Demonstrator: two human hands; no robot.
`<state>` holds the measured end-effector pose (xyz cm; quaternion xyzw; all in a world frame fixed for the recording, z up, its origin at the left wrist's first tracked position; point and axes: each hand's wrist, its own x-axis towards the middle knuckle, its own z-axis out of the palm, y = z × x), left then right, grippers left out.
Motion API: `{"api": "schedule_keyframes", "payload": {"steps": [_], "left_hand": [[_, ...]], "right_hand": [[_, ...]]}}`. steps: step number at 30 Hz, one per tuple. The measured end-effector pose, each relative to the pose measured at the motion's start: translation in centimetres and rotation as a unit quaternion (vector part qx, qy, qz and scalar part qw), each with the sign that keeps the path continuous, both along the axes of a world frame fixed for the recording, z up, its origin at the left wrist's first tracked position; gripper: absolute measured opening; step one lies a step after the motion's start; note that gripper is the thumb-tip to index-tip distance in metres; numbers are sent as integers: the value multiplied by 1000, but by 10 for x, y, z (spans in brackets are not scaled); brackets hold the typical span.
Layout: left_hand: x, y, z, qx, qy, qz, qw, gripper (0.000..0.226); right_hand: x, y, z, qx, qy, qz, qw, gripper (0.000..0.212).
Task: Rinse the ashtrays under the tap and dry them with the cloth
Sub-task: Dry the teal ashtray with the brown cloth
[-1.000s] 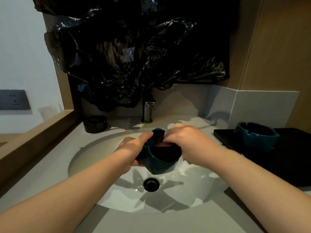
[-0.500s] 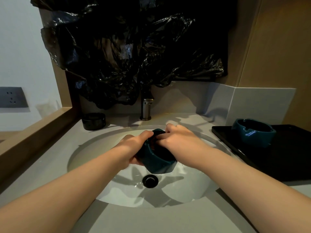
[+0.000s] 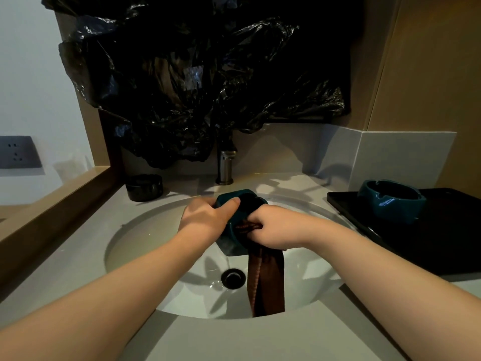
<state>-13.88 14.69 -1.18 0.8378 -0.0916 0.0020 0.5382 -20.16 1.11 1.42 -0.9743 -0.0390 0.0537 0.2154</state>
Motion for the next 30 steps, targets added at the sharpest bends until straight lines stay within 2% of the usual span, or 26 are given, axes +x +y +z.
{"api": "schedule_keyframes", "payload": {"steps": [4, 5, 7, 9, 11, 13, 15, 17, 19, 21, 22, 24, 27, 28, 30], "left_hand": [[0, 2, 2, -24, -1, -8, 1000, 23], [0, 2, 2, -31, -1, -10, 999, 23], [0, 1, 0, -21, -6, -13, 1000, 22], [0, -1, -2, 1, -11, -15, 1000, 22], [0, -3, -2, 12, -10, -22, 1000, 25], [1, -2, -2, -5, -3, -17, 1000, 26], [4, 1, -2, -53, 12, -4, 999, 29], [7, 5, -4, -121, 50, -1, 991, 27], [10, 7, -5, -193, 97, -6, 976, 24], [10, 7, -5, -254, 136, -34, 957, 24], [9, 6, -5, -280, 151, -51, 947, 24], [7, 3, -4, -310, 167, -73, 933, 25], [6, 1, -1, -331, 171, -73, 925, 26], [6, 2, 0, -342, 172, -69, 921, 25], [7, 2, 1, -367, 178, -71, 910, 24]], "right_hand": [[-8, 2, 4, 175, -7, -16, 984, 16], [-9, 3, 4, 189, -17, -9, 982, 17], [-9, 3, 5, 108, -48, 26, 993, 20], [-9, 8, 5, -64, -45, 63, 995, 18], [-9, 12, 5, -208, -49, 52, 975, 25], [-12, 13, 9, -246, -105, 24, 963, 19], [-13, 6, 14, -169, -186, -57, 966, 14], [-8, -13, 17, -30, -250, -178, 951, 12], [5, -37, 15, 98, -235, -292, 922, 12], [15, -52, 8, 220, -156, -363, 892, 29], [18, -56, 1, 272, -114, -377, 878, 32], [19, -55, -12, 369, -39, -395, 840, 23], [17, -44, -16, 460, 7, -391, 797, 18], [17, -43, -16, 496, 15, -374, 783, 22], [18, -43, -16, 536, 44, -337, 773, 50]]}}
